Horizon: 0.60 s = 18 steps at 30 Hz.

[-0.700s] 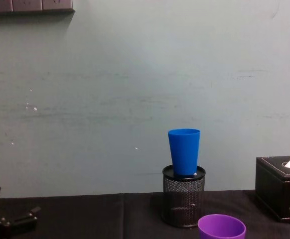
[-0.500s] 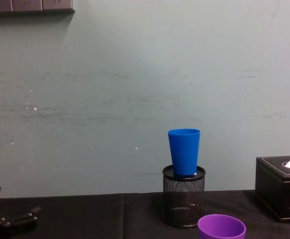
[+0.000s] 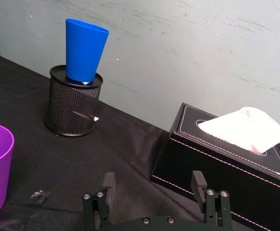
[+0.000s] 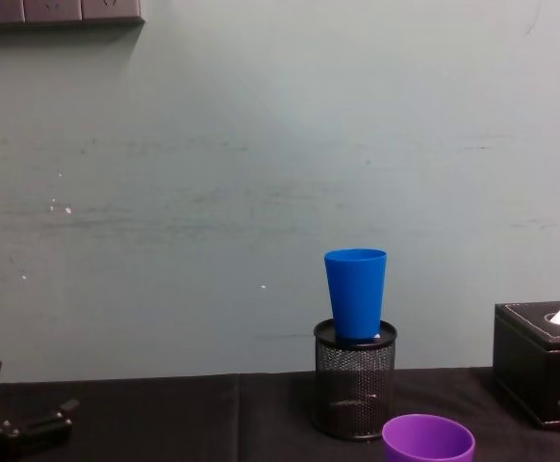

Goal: Pick up one cup with a gripper and tap it against the other cup.

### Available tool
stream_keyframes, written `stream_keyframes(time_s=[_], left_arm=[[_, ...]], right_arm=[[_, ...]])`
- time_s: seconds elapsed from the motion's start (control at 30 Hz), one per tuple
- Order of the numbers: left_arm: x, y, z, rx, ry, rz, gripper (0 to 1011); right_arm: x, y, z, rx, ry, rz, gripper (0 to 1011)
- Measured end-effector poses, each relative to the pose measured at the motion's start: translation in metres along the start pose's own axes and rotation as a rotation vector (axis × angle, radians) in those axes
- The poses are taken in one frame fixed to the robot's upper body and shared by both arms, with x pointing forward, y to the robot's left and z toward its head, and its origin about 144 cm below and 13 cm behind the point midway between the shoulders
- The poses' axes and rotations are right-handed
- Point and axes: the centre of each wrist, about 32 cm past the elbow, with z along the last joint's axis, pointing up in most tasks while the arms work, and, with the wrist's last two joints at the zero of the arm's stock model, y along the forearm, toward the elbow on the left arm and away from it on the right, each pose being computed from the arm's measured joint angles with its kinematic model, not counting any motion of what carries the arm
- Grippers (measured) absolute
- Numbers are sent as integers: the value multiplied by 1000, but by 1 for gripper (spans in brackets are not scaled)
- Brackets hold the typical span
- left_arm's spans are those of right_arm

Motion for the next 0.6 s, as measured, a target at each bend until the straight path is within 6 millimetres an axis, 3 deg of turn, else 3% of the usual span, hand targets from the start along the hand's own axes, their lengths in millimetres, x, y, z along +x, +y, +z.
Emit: stream_keyframes(time_s=[0.6], left_arm=[[0, 0, 0, 0, 0, 0, 1000]], right_arm=[[0, 0, 0, 0, 0, 0, 1003]])
